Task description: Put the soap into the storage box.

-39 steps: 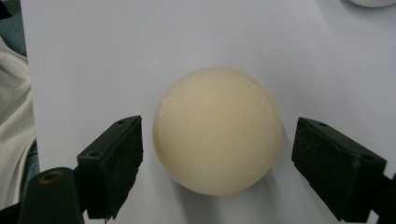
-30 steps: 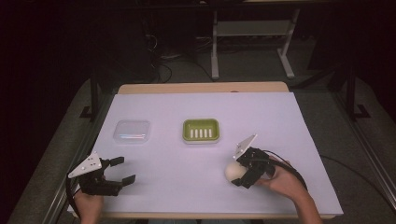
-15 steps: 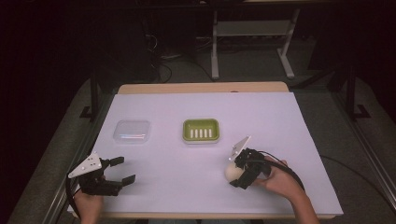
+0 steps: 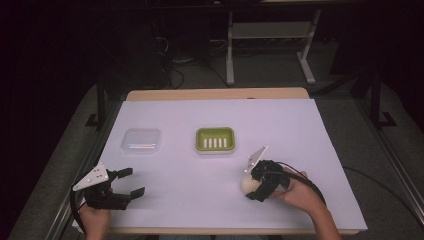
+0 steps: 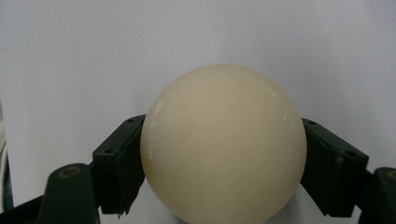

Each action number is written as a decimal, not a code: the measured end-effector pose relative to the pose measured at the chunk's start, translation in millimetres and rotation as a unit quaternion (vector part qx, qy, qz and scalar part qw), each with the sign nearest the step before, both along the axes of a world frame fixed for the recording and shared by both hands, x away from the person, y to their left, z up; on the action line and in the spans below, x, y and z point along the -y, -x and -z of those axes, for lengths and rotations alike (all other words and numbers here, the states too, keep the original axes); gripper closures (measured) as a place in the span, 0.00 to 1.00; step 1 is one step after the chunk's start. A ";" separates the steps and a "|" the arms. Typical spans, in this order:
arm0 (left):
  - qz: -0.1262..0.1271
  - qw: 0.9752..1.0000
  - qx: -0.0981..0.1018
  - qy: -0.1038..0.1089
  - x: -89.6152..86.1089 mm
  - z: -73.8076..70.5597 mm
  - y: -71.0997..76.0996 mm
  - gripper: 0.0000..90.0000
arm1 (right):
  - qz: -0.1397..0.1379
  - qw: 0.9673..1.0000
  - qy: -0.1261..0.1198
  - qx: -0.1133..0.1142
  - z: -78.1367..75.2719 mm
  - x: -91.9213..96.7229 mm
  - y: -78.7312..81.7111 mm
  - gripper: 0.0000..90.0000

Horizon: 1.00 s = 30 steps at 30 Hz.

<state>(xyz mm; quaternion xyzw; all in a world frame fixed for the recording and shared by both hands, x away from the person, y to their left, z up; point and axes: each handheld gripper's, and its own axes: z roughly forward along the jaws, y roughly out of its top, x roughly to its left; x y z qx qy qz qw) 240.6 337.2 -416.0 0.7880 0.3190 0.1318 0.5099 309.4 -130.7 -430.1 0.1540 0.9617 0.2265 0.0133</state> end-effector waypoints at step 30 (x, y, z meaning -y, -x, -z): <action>-0.003 1.000 0.000 0.006 -0.8 -0.2 0.5 0.15 | -0.001 1.000 -0.017 -0.004 -20.4 -8.4 -8.1 0.26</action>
